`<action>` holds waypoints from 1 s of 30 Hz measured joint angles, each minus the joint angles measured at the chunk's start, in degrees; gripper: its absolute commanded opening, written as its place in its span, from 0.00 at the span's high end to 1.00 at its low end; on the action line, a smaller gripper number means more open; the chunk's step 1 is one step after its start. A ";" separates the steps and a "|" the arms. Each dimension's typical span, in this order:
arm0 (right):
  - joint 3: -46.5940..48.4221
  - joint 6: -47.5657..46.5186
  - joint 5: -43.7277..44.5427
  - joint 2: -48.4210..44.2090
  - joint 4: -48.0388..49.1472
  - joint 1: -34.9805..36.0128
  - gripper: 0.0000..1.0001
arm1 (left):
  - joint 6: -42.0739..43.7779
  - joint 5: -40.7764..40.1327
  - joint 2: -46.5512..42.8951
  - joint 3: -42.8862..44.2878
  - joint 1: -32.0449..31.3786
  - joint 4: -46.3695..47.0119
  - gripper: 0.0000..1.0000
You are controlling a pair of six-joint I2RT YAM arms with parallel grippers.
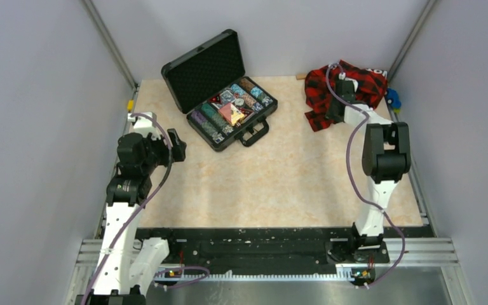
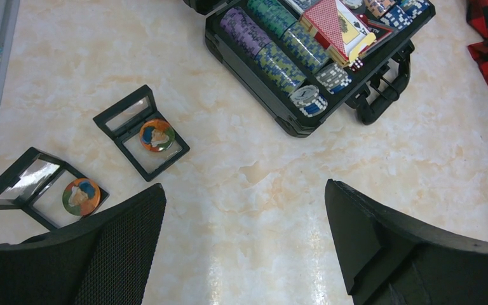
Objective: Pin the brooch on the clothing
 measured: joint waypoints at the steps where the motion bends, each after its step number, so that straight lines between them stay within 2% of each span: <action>1: -1.40 -0.07 -0.02 -1.84 -0.09 0.37 1.00 | 0.00 0.00 -0.02 0.00 -0.24 0.00 0.01; 6: -12.26 -1.14 3.28 -21.16 -1.40 5.25 1.00 | 0.07 0.09 -0.02 0.00 -0.72 0.02 0.01; 7: -16.39 -1.51 5.27 -30.67 -1.27 8.79 1.00 | 0.15 0.44 -0.02 0.00 -0.72 0.02 0.01; 8: -16.57 -1.49 5.35 -31.28 -1.31 11.15 1.00 | 0.20 0.87 -0.02 -0.02 -0.72 0.04 0.01; 10: -20.92 -1.36 7.28 -40.48 0.98 19.74 1.00 | 0.39 2.93 -0.02 -0.22 -0.72 0.22 0.01; 14: -28.52 -0.13 10.82 -51.10 2.43 37.16 1.00 | 0.66 7.65 0.02 -1.05 -0.90 1.27 0.01; 15: -29.70 0.31 11.89 -51.95 2.29 41.03 0.97 | 0.74 8.76 0.02 -1.27 -1.01 1.42 0.01; 16: -30.49 0.68 12.83 -52.15 2.01 44.63 0.84 | 0.81 9.90 0.07 -1.42 -1.18 1.51 0.01; 19: -30.99 1.68 14.86 -51.91 0.07 52.50 0.36 | 0.90 13.20 0.35 -1.70 -1.79 1.92 0.01; 20: -30.82 2.19 15.43 -51.91 -0.55 53.86 0.29 | 0.90 14.19 0.42 -1.84 -2.08 2.25 0.01; 22: -29.81 2.71 18.25 -51.93 -2.84 54.66 0.19 | 0.87 15.56 0.52 -2.08 -2.95 2.64 0.02; 23: -29.31 2.99 20.31 -52.02 -4.09 54.62 0.18 | 0.81 16.09 0.66 -2.10 -3.67 2.69 0.03; 27: -27.32 4.98 27.71 -53.16 -10.14 53.05 0.17 | -2.03 17.70 1.40 -2.45 -9.03 4.17 0.04; 30: -27.12 7.06 29.09 -54.01 -14.01 50.36 0.18 | -7.69 18.75 1.27 -5.95 -14.88 9.88 0.04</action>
